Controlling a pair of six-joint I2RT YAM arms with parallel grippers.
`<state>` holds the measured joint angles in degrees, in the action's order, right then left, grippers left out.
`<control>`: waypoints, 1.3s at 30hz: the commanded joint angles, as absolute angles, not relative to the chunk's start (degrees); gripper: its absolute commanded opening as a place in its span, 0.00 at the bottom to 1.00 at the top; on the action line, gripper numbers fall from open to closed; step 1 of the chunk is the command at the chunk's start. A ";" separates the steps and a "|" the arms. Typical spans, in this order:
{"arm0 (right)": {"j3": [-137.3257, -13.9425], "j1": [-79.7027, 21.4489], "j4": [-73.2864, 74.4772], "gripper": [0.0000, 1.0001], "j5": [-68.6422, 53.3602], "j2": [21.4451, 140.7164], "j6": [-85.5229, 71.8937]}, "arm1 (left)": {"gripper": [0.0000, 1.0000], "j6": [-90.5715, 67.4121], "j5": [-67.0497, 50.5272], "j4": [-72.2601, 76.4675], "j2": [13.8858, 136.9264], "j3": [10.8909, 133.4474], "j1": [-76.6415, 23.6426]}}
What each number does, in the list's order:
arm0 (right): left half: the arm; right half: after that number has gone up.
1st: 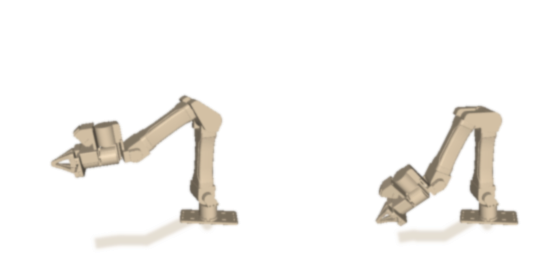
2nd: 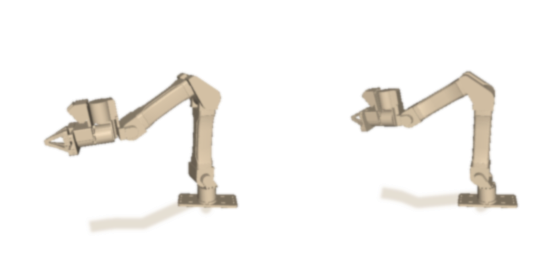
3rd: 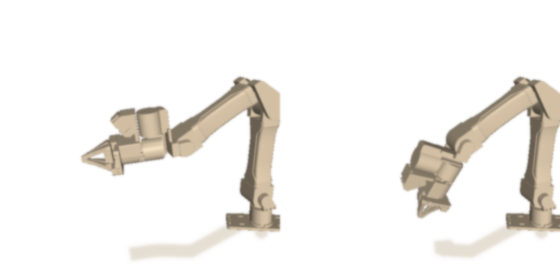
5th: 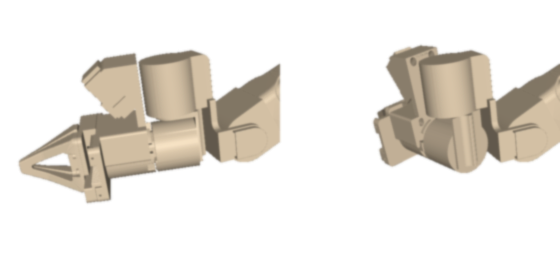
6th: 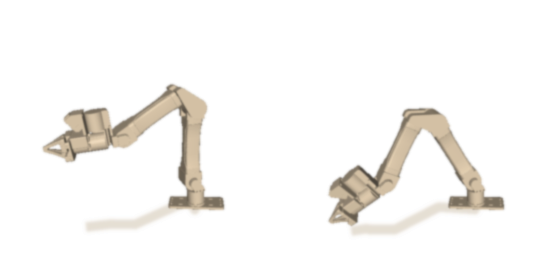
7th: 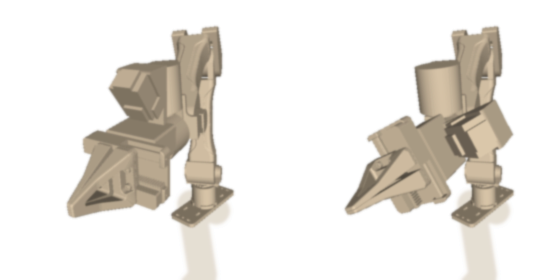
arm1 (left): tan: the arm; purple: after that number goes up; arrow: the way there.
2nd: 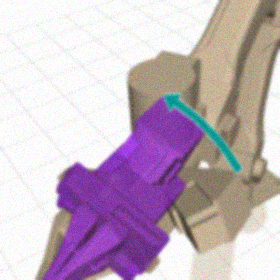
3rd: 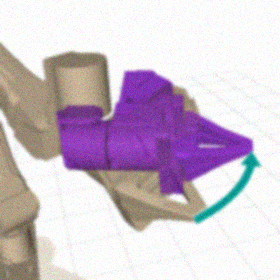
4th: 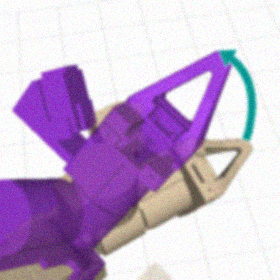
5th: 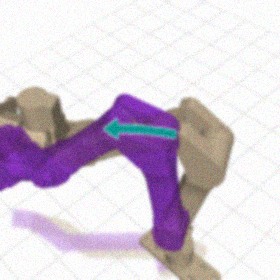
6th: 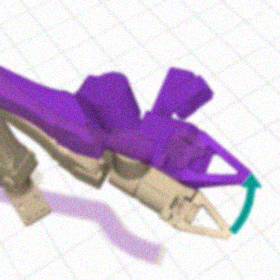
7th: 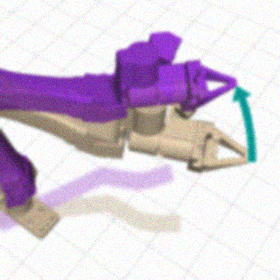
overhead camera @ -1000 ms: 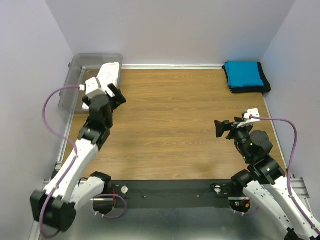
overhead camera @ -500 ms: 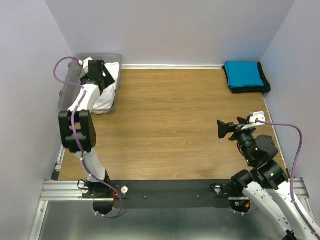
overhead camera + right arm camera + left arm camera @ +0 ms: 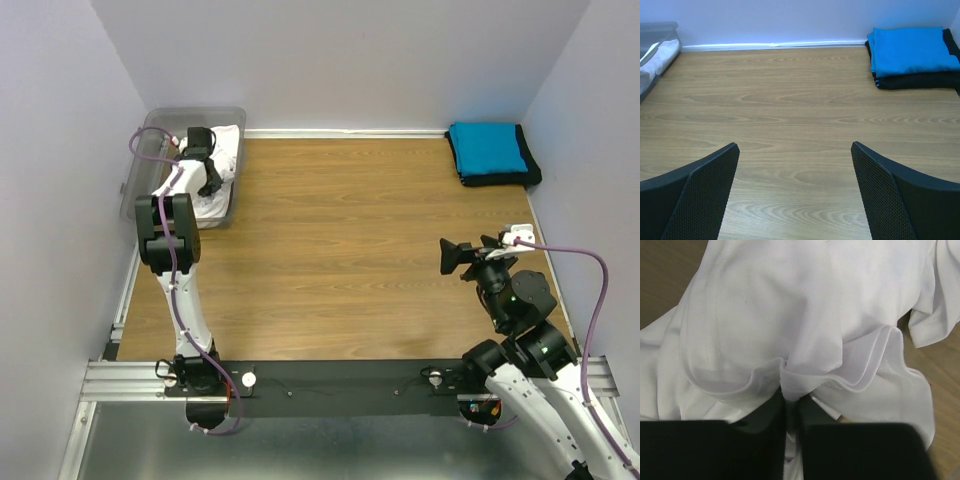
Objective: Fold and stack the t-shirts
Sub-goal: Grab the tshirt from the pile, then move the tshirt to the center of the board
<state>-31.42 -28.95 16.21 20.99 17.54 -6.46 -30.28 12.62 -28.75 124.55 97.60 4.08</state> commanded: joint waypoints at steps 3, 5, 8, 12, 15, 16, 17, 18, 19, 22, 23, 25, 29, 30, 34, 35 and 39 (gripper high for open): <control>-32.87 -29.36 17.23 1.00 24.96 16.61 -7.29 | 0.00 -28.57 16.61 -27.42 115.60 96.94 4.39; -32.78 -29.36 17.40 1.00 25.22 16.26 -7.47 | 0.00 -28.22 17.22 -27.51 112.78 99.04 4.05; -32.78 -29.36 17.40 1.00 25.66 16.43 -7.56 | 0.00 -26.64 18.89 -27.51 106.63 104.65 1.50; -32.78 -29.44 17.40 1.00 25.40 17.31 -7.21 | 0.00 -23.56 23.02 -27.77 100.21 115.20 -6.75; -32.96 -29.44 17.40 1.00 24.70 17.75 -7.03 | 0.00 -20.31 23.38 -27.07 98.18 123.99 -15.27; -32.96 -29.36 17.40 1.00 24.35 17.75 -6.94 | 0.00 -18.48 22.86 -25.77 97.74 125.84 -17.90; -32.96 -29.36 17.40 1.00 24.43 17.84 -6.94 | 0.00 -17.67 22.50 -24.71 97.13 128.47 -22.45; -32.87 -29.36 17.40 1.00 24.35 17.84 -6.94 | 0.00 -16.97 21.72 -23.48 96.60 129.10 -25.11; -32.87 -29.36 17.40 1.00 24.43 17.75 -6.94 | 0.00 -16.27 20.66 -21.81 94.94 129.20 -27.14; -32.78 -29.36 17.40 1.00 25.22 17.14 -7.12 | 0.00 -14.07 18.29 -12.95 91.50 127.27 -34.44; -32.78 -29.36 17.40 1.00 25.40 16.96 -7.03 | 0.00 -12.76 18.11 -11.70 90.80 126.31 -36.19; -32.78 -29.36 17.40 1.00 26.10 16.53 -7.29 | 0.00 -11.96 17.58 -9.33 89.39 124.73 -39.28; -33.13 -29.36 17.40 1.00 26.54 15.21 -7.12 | 0.00 -13.70 17.31 -7.30 87.10 113.69 -39.73; -33.48 -29.36 17.40 1.00 26.80 15.21 -7.12 | 0.00 -14.32 17.84 -7.03 86.14 110.95 -39.81; -36.47 -29.36 18.10 1.00 26.63 15.20 -7.03 | 0.15 -19.59 18.80 -3.88 83.68 95.31 -39.81; -37.34 -29.36 18.19 1.00 26.63 15.38 -7.12 | 0.35 -20.99 19.33 -3.26 83.06 88.31 -39.64; -41.48 -29.44 19.51 1.00 21.99 18.88 -8.09 | 0.75 -25.39 22.84 -1.40 81.30 74.29 -38.41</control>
